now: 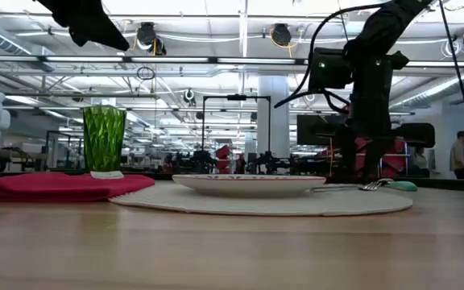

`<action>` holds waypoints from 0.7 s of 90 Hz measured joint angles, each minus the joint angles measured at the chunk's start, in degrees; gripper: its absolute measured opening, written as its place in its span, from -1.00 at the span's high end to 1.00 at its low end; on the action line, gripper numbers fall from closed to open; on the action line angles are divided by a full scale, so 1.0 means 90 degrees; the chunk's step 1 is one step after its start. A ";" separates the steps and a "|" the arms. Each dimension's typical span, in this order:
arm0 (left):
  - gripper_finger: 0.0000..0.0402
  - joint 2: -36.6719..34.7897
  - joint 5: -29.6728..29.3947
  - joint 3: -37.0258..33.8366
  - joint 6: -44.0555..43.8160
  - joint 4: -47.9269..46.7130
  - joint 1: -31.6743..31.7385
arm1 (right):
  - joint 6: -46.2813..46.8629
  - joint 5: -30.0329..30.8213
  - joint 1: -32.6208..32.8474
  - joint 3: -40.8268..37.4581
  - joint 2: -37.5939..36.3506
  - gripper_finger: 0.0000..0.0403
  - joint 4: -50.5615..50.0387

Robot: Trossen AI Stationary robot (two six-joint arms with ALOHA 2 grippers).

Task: Set table place
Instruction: Put the white fork on top of the red table napkin on the white tablemat

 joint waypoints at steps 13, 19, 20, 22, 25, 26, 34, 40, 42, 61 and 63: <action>1.00 0.0077 0.0000 0.0000 0.0000 0.0019 0.0000 | -0.0077 0.0074 -0.0106 0.0000 0.0000 0.65 0.0051; 1.00 0.0085 0.0000 0.0000 -0.0002 0.0048 0.0000 | -0.0107 0.0136 -0.0168 0.0000 0.0000 0.65 0.0051; 1.00 0.0085 0.0000 0.0000 -0.0002 0.0050 0.0000 | -0.0115 0.0136 -0.0183 0.0000 0.0000 0.65 0.0054; 1.00 0.0085 0.0000 0.0000 -0.0002 0.0051 0.0000 | -0.0127 0.0134 -0.0202 0.0000 0.0000 0.65 0.0060; 1.00 0.0084 0.0000 0.0000 -0.0005 0.0051 0.0000 | -0.0182 0.0112 -0.0227 0.0000 0.0000 0.65 0.0068; 1.00 0.0083 0.0000 0.0000 -0.0005 0.0051 0.0000 | -0.0196 0.0100 -0.0235 0.0000 0.0000 0.65 0.0074; 1.00 0.0085 0.0000 0.0000 -0.0015 0.0049 0.0000 | -0.0225 0.0028 -0.0242 0.0000 0.0000 0.65 0.0096; 1.00 0.0083 0.0001 0.0000 -0.0017 0.0051 0.0000 | -0.0236 -0.0022 -0.0240 0.0000 0.0000 0.65 0.0031; 1.00 0.0083 0.0002 0.0000 -0.0019 0.0049 0.0000 | -0.0233 -0.0044 -0.0238 0.0000 0.0000 0.65 0.0005; 1.00 0.0083 0.0002 0.0002 -0.0155 0.0028 0.0000 | -0.0280 -0.0182 -0.0240 0.0000 0.0000 0.65 0.0000; 1.00 0.0083 0.0002 0.0002 -0.0155 0.0024 0.0000 | -0.0282 -0.0184 -0.0240 0.0000 0.0000 0.65 0.0000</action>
